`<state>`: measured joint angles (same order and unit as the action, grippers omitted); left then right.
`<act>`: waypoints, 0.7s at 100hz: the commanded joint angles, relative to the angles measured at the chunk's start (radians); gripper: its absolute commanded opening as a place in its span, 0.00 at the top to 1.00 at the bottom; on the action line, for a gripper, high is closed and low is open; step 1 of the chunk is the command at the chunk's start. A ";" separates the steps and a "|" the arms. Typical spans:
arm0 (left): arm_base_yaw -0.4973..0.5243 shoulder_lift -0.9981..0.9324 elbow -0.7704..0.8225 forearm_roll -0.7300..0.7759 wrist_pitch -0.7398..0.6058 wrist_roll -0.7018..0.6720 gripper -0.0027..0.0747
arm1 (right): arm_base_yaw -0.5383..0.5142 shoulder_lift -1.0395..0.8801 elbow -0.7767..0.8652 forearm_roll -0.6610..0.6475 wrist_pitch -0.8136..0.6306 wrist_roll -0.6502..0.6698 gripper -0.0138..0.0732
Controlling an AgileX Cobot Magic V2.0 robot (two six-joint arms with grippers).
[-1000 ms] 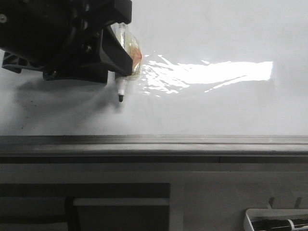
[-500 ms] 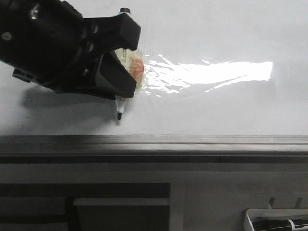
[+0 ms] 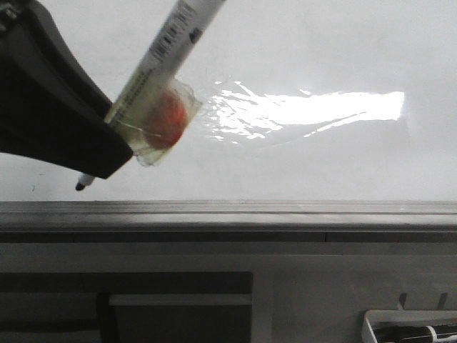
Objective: Write number 5 on whiteboard
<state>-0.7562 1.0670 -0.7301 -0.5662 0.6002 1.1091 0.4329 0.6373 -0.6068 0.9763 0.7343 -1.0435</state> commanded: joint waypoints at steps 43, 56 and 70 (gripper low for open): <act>0.000 -0.049 -0.027 0.002 -0.038 0.136 0.99 | 0.233 0.314 -0.172 0.106 -0.172 -0.159 0.32; 0.000 -0.049 -0.027 0.009 -0.040 0.136 0.99 | 0.267 0.381 -0.207 0.125 -0.172 -0.159 0.32; 0.000 -0.049 -0.027 0.009 -0.040 0.136 0.99 | 0.303 0.445 -0.239 0.128 -0.174 -0.179 0.32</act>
<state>-0.7562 1.0369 -0.7301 -0.5315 0.6122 1.2446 0.7168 1.0662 -0.7966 1.0552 0.5883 -1.1996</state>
